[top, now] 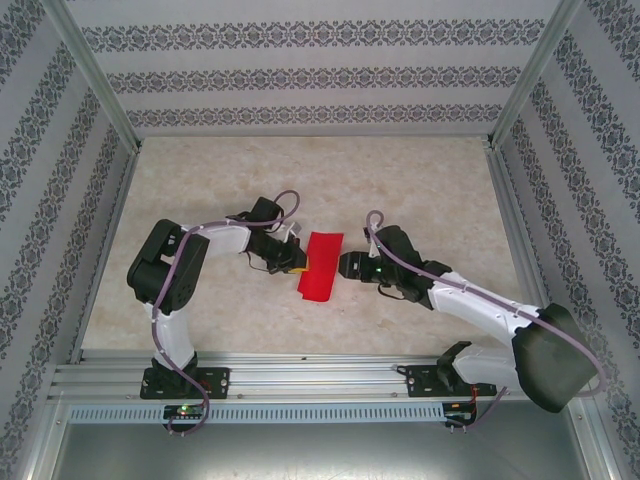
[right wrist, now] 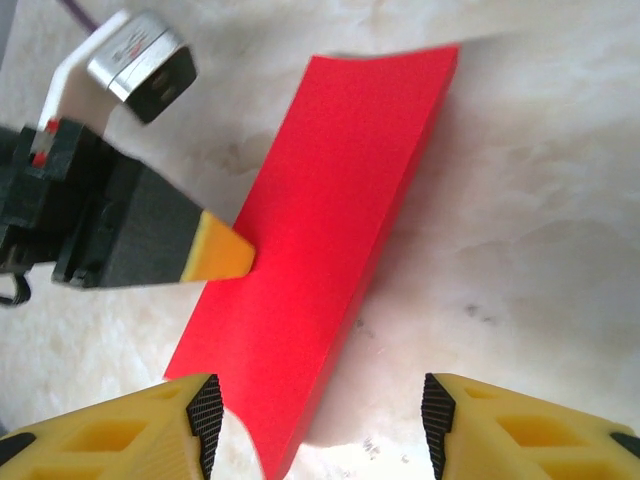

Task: Fold a paper plane with a square sheet of paper (pick it up from the middle)
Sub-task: Fold the triangle a second time at the center of the table.

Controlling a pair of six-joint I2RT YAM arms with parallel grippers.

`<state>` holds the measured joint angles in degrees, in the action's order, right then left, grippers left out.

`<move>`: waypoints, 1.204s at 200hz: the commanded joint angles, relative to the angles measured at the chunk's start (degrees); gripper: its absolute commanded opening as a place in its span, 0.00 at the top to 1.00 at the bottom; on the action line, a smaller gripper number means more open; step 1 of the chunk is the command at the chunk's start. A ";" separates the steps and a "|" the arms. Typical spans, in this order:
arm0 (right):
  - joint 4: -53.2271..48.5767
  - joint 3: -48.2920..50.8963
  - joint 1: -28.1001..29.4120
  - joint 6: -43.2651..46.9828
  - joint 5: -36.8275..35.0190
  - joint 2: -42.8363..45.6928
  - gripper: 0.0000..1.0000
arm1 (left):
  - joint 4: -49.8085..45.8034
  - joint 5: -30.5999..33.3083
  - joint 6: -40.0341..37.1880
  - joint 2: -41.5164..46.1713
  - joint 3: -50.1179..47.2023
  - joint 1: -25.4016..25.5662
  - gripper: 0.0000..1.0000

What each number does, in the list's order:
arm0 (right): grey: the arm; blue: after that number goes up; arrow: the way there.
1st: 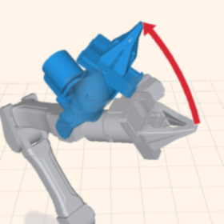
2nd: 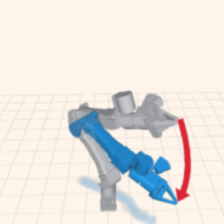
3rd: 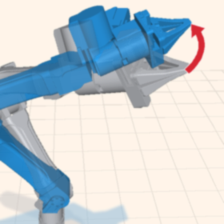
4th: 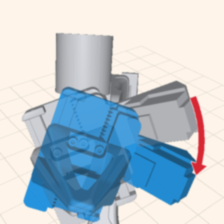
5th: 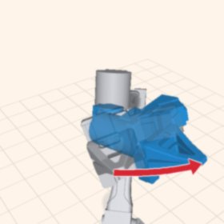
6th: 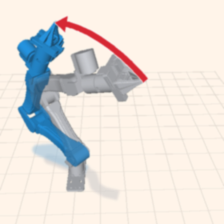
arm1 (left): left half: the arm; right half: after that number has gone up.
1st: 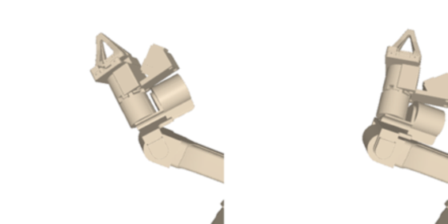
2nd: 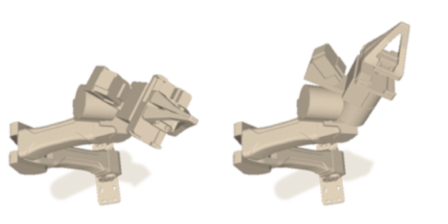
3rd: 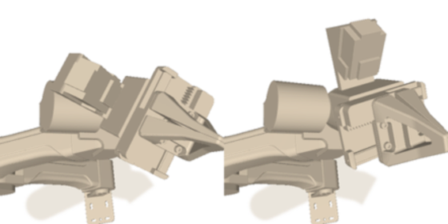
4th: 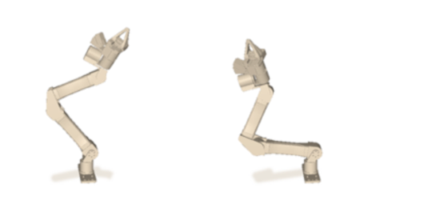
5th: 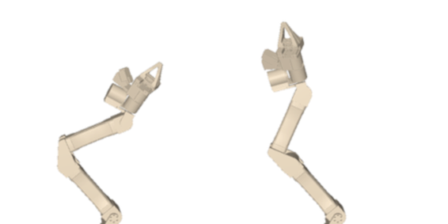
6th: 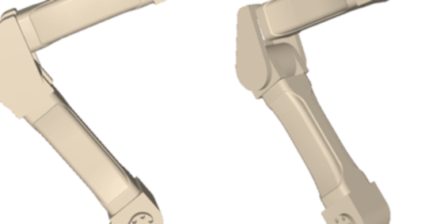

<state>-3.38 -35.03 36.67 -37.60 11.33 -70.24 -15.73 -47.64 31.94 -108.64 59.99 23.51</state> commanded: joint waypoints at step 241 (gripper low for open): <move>-17.24 -21.08 28.41 17.40 -31.46 -22.94 0.33 | 1.78 -4.82 3.69 -0.88 3.86 3.56 0.98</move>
<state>-16.99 -53.52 64.07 -21.71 -14.28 -89.97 -13.32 -52.49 36.01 -110.96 64.47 26.48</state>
